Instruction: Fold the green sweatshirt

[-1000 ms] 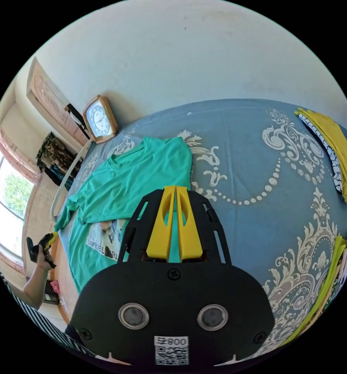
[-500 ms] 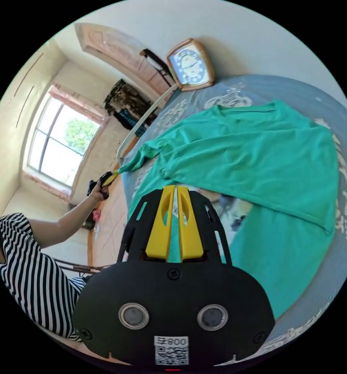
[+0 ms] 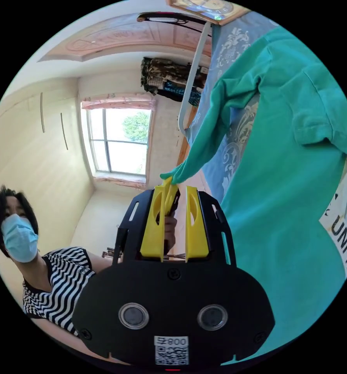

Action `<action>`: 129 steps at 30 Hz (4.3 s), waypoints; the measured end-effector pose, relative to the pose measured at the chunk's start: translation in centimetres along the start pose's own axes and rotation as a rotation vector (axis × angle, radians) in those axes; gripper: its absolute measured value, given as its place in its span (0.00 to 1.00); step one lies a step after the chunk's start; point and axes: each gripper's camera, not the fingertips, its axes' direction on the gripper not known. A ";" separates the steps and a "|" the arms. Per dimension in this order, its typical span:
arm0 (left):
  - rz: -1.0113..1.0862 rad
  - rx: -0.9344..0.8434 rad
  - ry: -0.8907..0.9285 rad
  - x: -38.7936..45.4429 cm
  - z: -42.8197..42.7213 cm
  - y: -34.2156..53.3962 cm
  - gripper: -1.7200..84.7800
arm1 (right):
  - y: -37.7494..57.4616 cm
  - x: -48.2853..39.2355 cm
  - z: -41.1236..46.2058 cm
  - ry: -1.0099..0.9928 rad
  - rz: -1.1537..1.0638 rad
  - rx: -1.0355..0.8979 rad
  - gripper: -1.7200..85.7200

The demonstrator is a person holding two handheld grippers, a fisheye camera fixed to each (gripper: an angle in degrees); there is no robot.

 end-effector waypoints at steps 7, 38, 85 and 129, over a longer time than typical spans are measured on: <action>-0.005 -0.078 0.011 -0.3 -1.4 1.7 0.04 | -1.6 2.6 0.0 -0.050 0.101 -0.013 0.10; -0.205 -0.236 0.560 -10.6 7.0 0.3 0.06 | -8.0 -2.8 -10.2 -0.222 -0.011 -0.028 0.02; -0.207 -0.640 0.191 -21.4 56.1 8.1 0.05 | -25.0 -2.1 -32.3 0.724 0.194 -0.387 0.03; 0.152 -0.288 -0.184 -11.0 43.8 -15.1 0.10 | -43.1 0.4 -18.8 0.721 -0.308 -0.048 0.09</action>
